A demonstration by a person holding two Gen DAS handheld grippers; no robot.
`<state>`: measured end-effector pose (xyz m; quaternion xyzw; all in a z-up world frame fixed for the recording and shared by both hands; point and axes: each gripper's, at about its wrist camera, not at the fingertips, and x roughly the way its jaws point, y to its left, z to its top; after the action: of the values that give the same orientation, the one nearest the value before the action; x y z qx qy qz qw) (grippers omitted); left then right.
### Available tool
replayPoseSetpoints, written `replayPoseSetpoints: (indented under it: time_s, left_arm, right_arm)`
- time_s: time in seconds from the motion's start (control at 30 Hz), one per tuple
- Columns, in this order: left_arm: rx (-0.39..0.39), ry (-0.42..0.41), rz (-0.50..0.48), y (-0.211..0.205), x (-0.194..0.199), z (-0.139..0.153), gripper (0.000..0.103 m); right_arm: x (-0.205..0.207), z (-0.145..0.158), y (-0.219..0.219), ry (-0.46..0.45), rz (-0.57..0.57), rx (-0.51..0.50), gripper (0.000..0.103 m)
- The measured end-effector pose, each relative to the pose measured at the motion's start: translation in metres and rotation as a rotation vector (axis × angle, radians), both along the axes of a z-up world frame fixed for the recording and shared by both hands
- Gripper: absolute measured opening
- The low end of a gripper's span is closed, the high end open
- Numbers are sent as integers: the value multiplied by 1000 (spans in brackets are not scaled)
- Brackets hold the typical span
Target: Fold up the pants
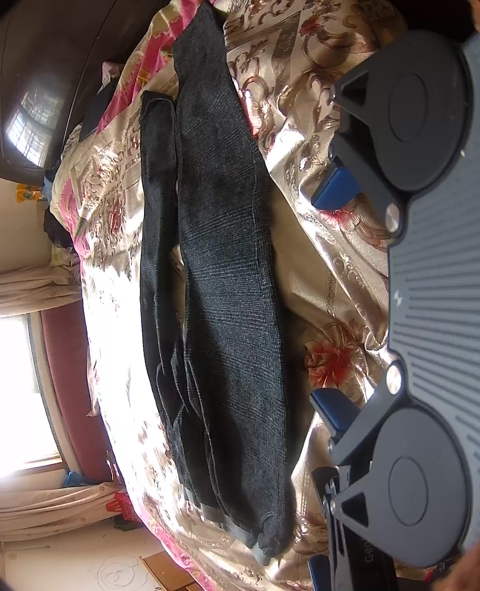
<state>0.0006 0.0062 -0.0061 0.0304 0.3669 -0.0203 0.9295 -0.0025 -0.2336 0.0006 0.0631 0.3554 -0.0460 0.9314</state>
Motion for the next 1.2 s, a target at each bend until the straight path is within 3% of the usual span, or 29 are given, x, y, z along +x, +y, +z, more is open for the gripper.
replayPoseSetpoints:
  time_s: [1.2]
  left_arm:
    - [9, -3, -6, -1, 2, -2, 103]
  right_arm:
    - [4, -4, 0, 21, 7, 12, 102]
